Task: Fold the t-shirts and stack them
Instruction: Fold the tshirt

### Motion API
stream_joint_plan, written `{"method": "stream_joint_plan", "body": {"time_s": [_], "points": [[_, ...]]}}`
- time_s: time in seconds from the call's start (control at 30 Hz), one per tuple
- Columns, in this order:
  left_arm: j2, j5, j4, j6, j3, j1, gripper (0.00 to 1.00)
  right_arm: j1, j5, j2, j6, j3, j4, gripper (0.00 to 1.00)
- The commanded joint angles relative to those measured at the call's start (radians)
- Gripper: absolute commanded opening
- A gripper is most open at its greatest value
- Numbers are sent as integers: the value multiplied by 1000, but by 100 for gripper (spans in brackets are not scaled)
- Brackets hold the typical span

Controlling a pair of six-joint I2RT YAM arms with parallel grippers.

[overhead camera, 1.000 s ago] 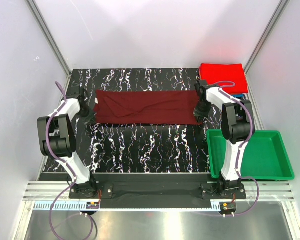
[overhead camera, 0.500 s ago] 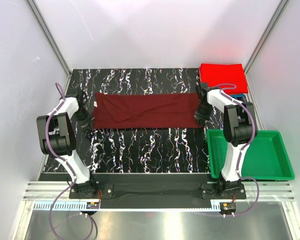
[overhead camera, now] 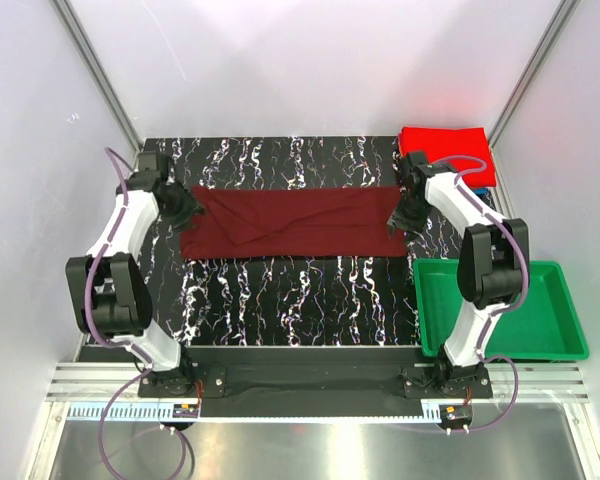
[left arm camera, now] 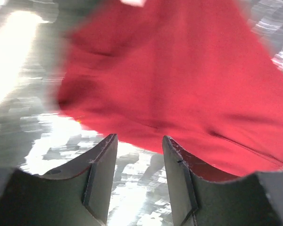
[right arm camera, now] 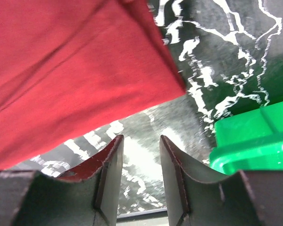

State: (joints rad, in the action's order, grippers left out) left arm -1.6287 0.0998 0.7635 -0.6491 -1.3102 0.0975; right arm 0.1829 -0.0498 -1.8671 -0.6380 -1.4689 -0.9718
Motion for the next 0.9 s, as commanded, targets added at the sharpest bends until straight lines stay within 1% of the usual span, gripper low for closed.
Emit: {"method": "stream_joint_plan", "body": {"time_s": [0.0,0.03,0.07,0.17,0.2,0.23,0.33,0.43,0.6,0.77,0.87], "points": [[-5,228,-183,-115,77,-31,48,4,47,77,-17,-57,-22,44],[-31,229,-211,-124,77,-57,48,4,47,88,-19,-64,-22,44],[-48,212,-207,-136,72,-68,47,4,77,92,-20,-68,-22,44],[-97,175,-182,-158,65,-91,47,6,74,98,-9,-93,-45,44],[-103,166,-182,-164,68,-91,47,4,73,100,-8,-97,-54,45],[-109,157,-190,-168,74,-120,47,6,68,106,-6,-103,-57,45],[-134,140,-213,-188,94,-136,46,4,65,120,-2,-99,-57,45],[-175,95,-167,-195,71,-154,45,6,64,121,-2,-96,-59,45],[-206,38,-141,-208,65,-185,44,4,70,120,6,-91,-53,45],[-227,11,-138,-219,57,-194,40,6,71,114,9,-91,-53,45],[-241,2,-139,-216,46,-196,36,4,74,108,8,-99,-50,45]]}}
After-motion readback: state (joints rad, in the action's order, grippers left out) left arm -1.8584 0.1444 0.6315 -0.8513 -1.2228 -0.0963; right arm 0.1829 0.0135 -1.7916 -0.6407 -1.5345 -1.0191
